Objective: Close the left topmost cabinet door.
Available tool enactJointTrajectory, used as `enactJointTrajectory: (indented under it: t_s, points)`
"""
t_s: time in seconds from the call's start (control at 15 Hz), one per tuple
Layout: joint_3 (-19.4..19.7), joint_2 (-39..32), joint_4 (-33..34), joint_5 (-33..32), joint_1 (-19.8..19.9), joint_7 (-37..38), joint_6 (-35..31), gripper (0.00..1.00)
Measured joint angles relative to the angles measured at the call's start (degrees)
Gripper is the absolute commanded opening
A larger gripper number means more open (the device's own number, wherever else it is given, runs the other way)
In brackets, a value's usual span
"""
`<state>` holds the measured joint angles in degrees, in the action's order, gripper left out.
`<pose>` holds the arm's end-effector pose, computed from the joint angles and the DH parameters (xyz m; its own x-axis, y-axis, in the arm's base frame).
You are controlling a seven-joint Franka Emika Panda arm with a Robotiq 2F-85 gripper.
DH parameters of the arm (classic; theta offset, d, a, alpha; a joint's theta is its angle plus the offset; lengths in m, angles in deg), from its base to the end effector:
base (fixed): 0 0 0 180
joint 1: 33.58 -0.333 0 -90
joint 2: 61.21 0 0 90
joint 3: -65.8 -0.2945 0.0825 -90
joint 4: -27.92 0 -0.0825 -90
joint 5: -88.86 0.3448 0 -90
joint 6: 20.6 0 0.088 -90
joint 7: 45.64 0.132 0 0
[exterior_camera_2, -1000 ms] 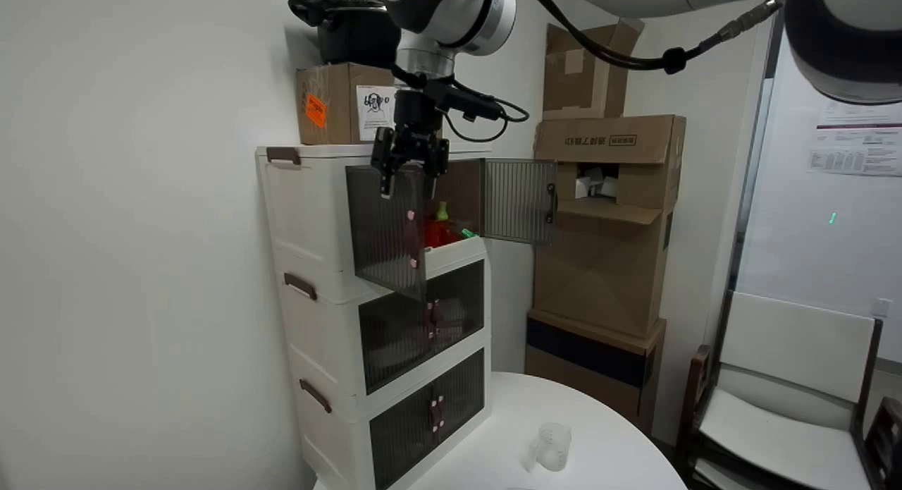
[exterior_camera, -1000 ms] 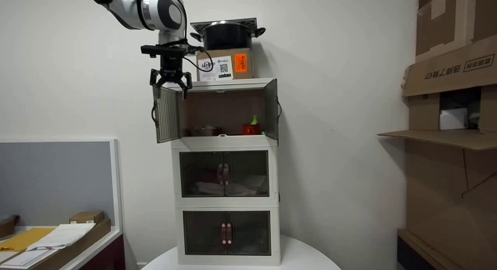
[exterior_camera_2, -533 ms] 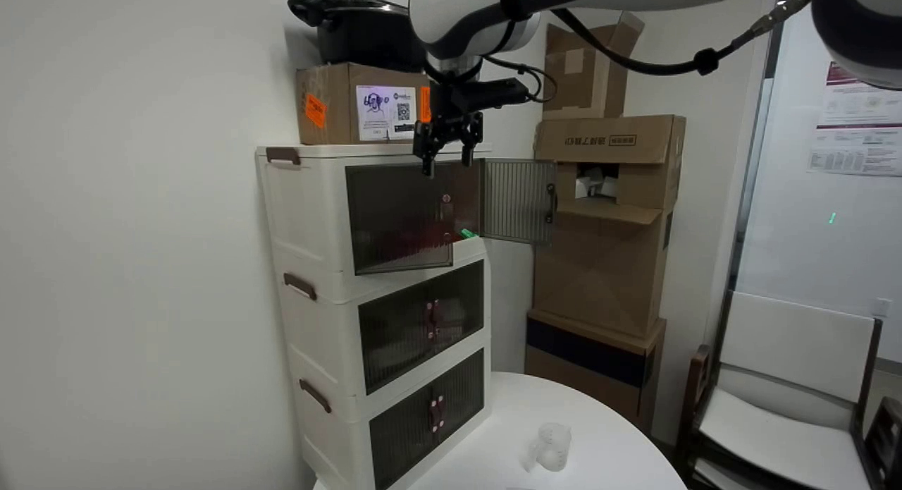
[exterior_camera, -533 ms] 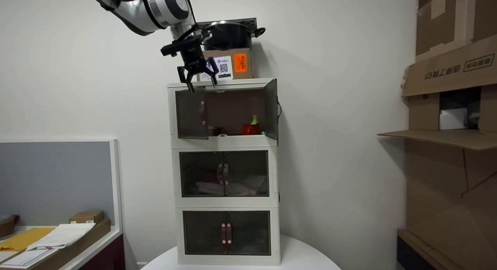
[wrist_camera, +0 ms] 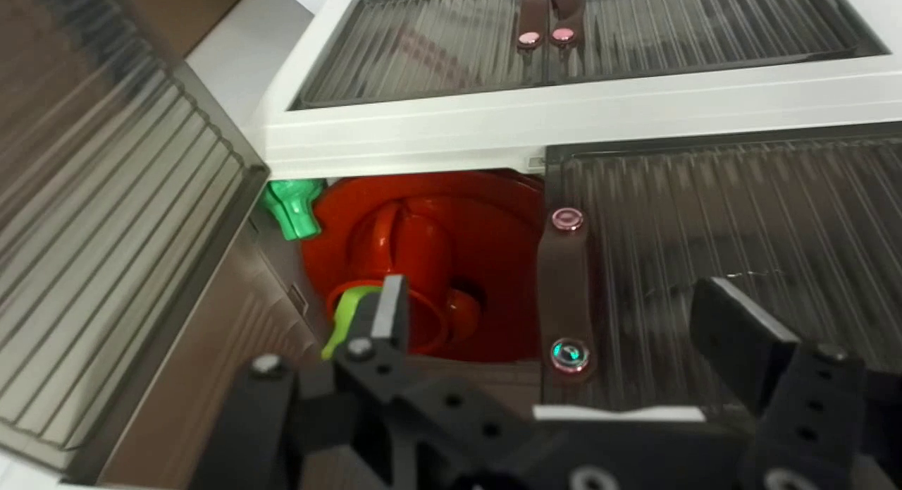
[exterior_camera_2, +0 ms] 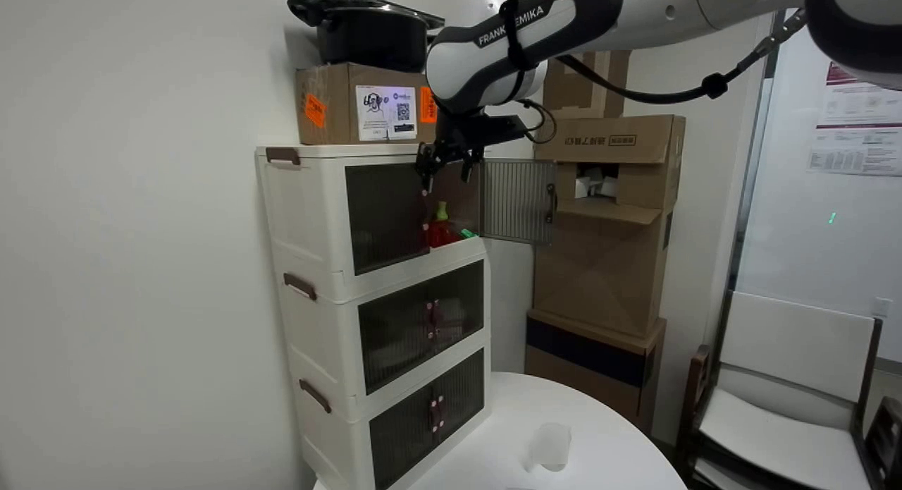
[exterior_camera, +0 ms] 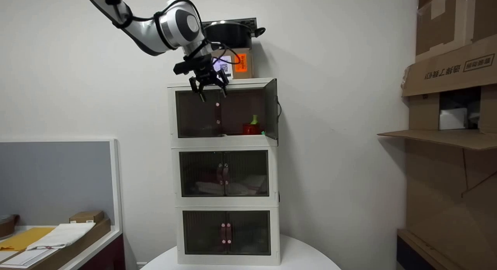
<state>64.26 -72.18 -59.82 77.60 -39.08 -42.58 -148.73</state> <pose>0.6286 0.0664 0.5649 0.8550 0.1712 0.4895 0.1037 -0.9813 0.1621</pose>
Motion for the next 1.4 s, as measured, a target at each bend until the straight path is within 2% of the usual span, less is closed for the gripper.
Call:
enactJointTrajectory:
  t_s: [0.33,0.6,0.93,1.13,1.4]
  points:
    - [-2.39,-0.35,-4.54,11.28,1.35,-12.07,-8.5,1.0]
    - [-4.27,-0.57,-6.69,19.56,2.66,-21.13,-9.25,1.0]
    - [-5.05,-0.62,-8.57,26.09,4.57,-29.45,-9.25,1.0]
    - [-5.04,0.3,-11.05,29.21,6.15,-31.37,-6.93,1.0]
    - [-3.61,5.49,-18.86,30.79,8.17,-30.89,2.28,1.0]
